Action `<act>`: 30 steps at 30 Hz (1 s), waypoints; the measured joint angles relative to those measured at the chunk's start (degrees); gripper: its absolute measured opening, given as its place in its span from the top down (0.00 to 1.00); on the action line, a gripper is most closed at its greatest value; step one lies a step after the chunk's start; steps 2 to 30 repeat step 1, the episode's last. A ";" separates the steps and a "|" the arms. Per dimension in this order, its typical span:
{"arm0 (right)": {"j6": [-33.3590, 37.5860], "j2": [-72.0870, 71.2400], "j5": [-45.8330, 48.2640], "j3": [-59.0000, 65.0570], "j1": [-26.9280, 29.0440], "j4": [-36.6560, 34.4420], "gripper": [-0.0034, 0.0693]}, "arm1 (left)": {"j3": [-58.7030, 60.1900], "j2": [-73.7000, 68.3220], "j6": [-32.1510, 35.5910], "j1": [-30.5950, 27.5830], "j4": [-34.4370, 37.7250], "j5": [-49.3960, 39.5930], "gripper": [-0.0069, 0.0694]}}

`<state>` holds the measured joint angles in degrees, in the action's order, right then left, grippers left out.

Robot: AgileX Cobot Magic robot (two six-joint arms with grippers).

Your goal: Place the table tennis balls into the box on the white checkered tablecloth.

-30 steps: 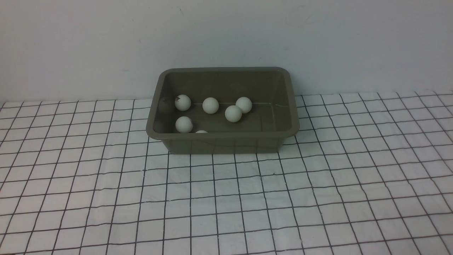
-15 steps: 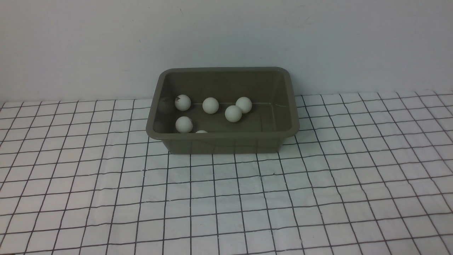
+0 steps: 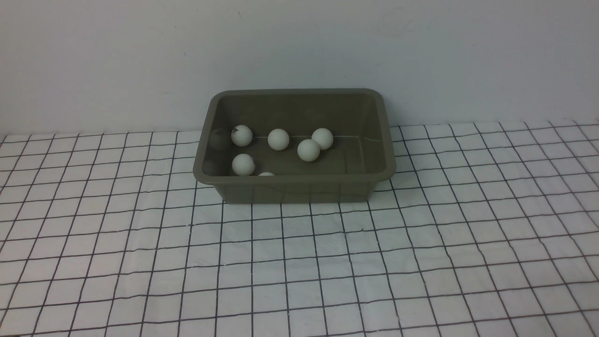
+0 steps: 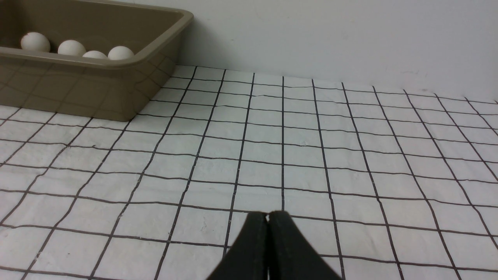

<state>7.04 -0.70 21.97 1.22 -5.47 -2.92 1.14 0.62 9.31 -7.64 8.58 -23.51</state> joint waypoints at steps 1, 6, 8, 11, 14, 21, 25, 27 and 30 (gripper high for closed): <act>0.00 0.00 0.00 0.00 0.00 0.00 0.97 | 0.00 0.00 0.00 0.00 0.00 0.00 0.91; 0.00 0.00 0.00 0.00 0.00 0.00 0.97 | 0.00 0.00 0.00 0.00 0.00 0.00 0.91; 0.00 0.00 0.00 0.00 0.00 0.00 0.97 | 0.00 0.00 0.00 0.00 0.00 0.00 0.91; 0.00 0.00 0.00 0.00 0.00 0.00 0.97 | 0.00 0.00 0.00 0.00 0.00 0.00 0.91; 0.00 0.00 0.00 0.00 0.00 0.00 0.97 | 0.00 0.00 0.00 0.00 0.00 0.00 0.91; 0.00 0.00 0.00 0.00 0.00 0.00 0.97 | 0.00 0.00 0.00 0.00 0.00 0.00 0.91; 0.00 0.00 0.00 0.00 0.00 0.00 0.97 | 0.00 0.00 0.00 0.00 0.00 0.00 0.91; 0.00 0.00 0.00 0.00 0.00 0.00 0.97 | 0.00 0.00 0.00 0.00 0.00 0.00 0.91; 0.00 0.00 0.00 0.00 0.00 0.00 0.97 | 0.00 0.00 0.00 0.00 0.00 0.00 0.91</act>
